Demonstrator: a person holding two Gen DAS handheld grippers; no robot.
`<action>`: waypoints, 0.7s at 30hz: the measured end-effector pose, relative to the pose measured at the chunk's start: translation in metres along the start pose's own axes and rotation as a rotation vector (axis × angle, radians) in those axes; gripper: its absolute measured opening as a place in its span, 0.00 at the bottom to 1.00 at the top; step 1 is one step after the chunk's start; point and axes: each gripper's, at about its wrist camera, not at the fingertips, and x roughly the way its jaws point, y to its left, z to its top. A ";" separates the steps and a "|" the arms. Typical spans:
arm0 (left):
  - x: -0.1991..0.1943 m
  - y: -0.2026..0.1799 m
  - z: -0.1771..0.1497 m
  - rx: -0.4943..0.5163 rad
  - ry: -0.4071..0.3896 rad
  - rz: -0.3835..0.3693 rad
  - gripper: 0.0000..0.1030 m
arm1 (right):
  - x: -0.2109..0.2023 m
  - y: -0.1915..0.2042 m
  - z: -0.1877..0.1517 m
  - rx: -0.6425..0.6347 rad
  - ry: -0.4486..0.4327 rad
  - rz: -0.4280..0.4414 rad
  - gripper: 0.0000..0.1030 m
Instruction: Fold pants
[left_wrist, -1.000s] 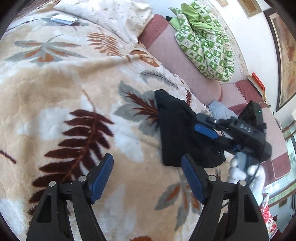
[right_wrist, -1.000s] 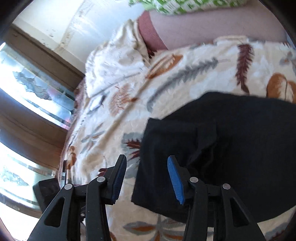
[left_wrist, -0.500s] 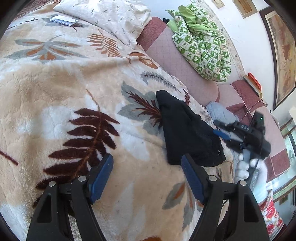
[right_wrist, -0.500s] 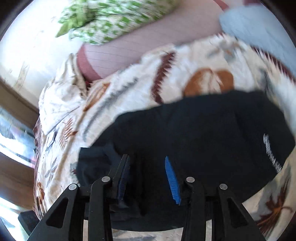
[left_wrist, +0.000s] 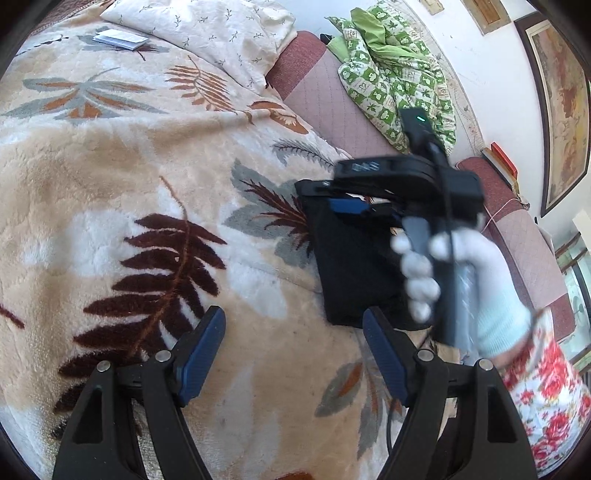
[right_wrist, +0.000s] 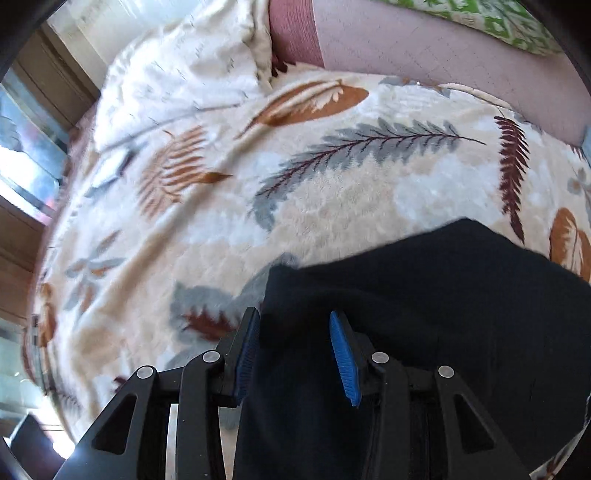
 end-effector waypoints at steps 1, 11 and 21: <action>0.000 -0.001 0.000 0.001 0.002 -0.002 0.74 | 0.003 0.004 0.005 -0.017 0.000 -0.018 0.46; -0.001 -0.008 -0.002 0.026 -0.004 -0.007 0.74 | -0.073 -0.012 -0.056 -0.036 -0.139 0.116 0.47; -0.001 -0.019 -0.022 0.086 0.010 0.080 0.74 | -0.090 -0.087 -0.142 0.076 -0.161 0.206 0.45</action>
